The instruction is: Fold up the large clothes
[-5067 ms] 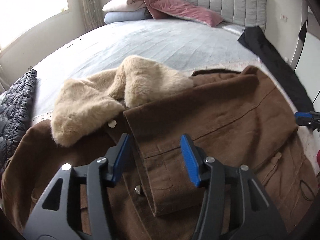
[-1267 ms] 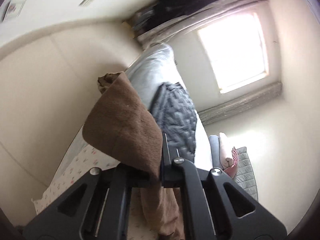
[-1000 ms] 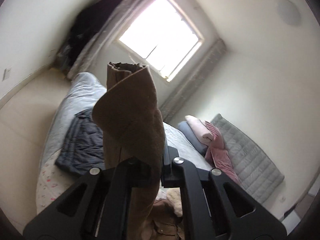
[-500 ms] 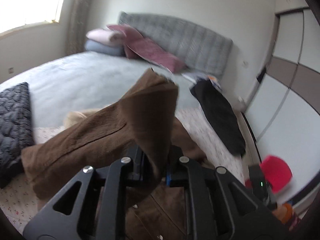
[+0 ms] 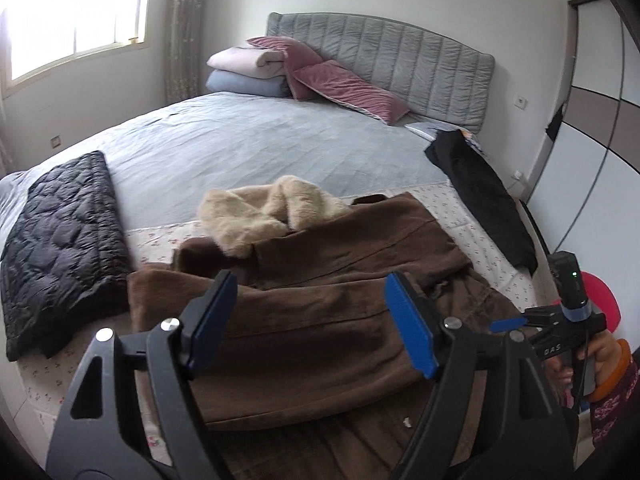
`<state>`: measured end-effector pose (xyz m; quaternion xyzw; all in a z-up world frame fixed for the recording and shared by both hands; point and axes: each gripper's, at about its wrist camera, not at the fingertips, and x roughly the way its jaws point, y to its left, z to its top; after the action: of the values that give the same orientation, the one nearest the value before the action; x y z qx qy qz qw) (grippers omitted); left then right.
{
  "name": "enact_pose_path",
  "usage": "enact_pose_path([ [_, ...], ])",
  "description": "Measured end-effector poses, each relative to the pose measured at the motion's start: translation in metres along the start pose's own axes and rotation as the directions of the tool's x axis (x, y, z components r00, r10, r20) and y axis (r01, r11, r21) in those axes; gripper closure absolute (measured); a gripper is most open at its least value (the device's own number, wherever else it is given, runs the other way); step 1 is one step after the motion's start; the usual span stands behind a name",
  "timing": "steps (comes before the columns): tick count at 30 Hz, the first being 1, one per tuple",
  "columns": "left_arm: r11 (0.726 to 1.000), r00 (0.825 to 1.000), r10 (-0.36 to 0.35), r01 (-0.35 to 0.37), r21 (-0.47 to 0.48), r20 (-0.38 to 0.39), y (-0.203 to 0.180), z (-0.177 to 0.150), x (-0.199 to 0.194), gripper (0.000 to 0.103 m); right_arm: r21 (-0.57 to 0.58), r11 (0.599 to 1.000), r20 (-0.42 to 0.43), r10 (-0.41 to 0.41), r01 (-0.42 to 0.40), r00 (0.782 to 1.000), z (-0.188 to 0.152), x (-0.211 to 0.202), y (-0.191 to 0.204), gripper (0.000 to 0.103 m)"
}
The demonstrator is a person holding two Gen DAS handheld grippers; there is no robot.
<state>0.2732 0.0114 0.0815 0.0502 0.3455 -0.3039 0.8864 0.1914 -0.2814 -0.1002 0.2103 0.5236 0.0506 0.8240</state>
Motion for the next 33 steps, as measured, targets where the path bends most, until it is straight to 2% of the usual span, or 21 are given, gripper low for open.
enact_pose_path([
  [4,0.99,0.995,0.101,-0.101,-0.095,0.0,0.064,-0.006,-0.009,0.026,-0.011,1.0,0.017,-0.007,0.007,1.0,0.025,0.002,0.003,0.02],
  [8,0.966,0.982,0.186,-0.187,-0.179,-0.023,0.122,-0.016,-0.004,0.026,0.002,1.0,0.03,0.025,-0.025,0.999,0.053,0.016,0.003,0.02],
  [10,0.952,0.98,0.192,-0.197,-0.233,-0.045,0.146,-0.024,0.005,0.026,0.017,1.0,0.025,0.025,-0.026,0.999,0.068,0.033,0.0,0.02],
  [13,0.928,0.983,0.165,-0.184,-0.325,-0.083,0.172,-0.037,0.026,0.026,0.036,0.999,0.02,0.0,0.0,1.0,0.085,0.065,-0.005,0.02],
  [16,0.922,0.984,0.13,-0.165,-0.351,-0.123,0.181,-0.047,0.055,0.026,0.06,0.998,0.022,-0.032,0.03,0.999,0.093,0.098,-0.008,0.023],
  [18,0.925,0.983,0.108,-0.154,-0.347,-0.148,0.182,-0.05,0.077,0.026,0.06,0.997,0.045,-0.061,0.058,0.997,0.093,0.107,-0.002,0.035],
  [20,0.928,0.982,0.083,-0.137,-0.346,-0.168,0.186,-0.05,0.098,0.026,0.009,0.999,0.081,-0.038,0.038,0.996,0.088,0.103,0.013,0.066],
  [21,0.928,0.982,0.076,-0.133,-0.349,-0.174,0.19,-0.049,0.107,0.026,-0.05,0.997,0.108,-0.054,0.06,0.993,0.083,0.097,0.024,0.07],
  [22,0.924,0.981,0.072,-0.133,-0.357,-0.18,0.194,-0.047,0.116,0.026,-0.097,0.992,0.126,-0.063,0.075,0.99,0.079,0.092,0.031,0.08],
  [23,0.918,0.982,0.053,-0.12,-0.378,-0.184,0.199,-0.046,0.128,0.026,-0.125,0.991,0.128,-0.04,0.056,0.991,0.076,0.088,0.034,0.091],
  [25,0.895,0.981,0.021,-0.105,-0.434,-0.194,0.208,-0.046,0.143,0.026,-0.158,0.986,0.138,-0.03,0.051,0.99,0.07,0.078,0.038,0.092],
  [27,0.859,0.973,-0.051,-0.073,-0.507,-0.226,0.21,-0.053,0.163,0.026,-0.16,0.985,0.161,-0.03,0.056,0.987,0.068,0.068,0.035,0.093],
  [28,0.845,0.964,-0.094,-0.054,-0.533,-0.247,0.207,-0.058,0.174,0.035,-0.152,0.987,0.17,-0.021,0.047,0.985,0.068,0.064,0.032,0.093],
  [29,0.848,0.959,-0.11,-0.047,-0.529,-0.261,0.199,-0.062,0.183,0.05,-0.145,0.989,0.179,-0.015,0.042,0.984,0.067,0.06,0.03,0.093],
  [30,0.869,0.963,-0.074,-0.066,-0.49,-0.26,0.191,-0.062,0.183,0.053,-0.141,0.989,0.189,-0.014,0.041,0.982,0.066,0.057,0.031,0.093],
  [31,0.891,0.97,-0.034,-0.08,-0.446,-0.242,0.181,-0.06,0.18,0.061,-0.141,0.989,0.2,-0.018,0.047,0.98,0.065,0.053,0.031,0.093],
  [32,0.906,0.977,-0.012,-0.08,-0.415,-0.213,0.172,-0.057,0.172,0.071,-0.146,0.988,0.207,-0.023,0.054,0.978,0.064,0.051,0.032,0.093],
  [33,0.912,0.983,0.003,-0.078,-0.402,-0.182,0.166,-0.054,0.163,0.073,-0.154,0.986,0.214,-0.033,0.067,0.976,0.062,0.049,0.037,0.094],
])
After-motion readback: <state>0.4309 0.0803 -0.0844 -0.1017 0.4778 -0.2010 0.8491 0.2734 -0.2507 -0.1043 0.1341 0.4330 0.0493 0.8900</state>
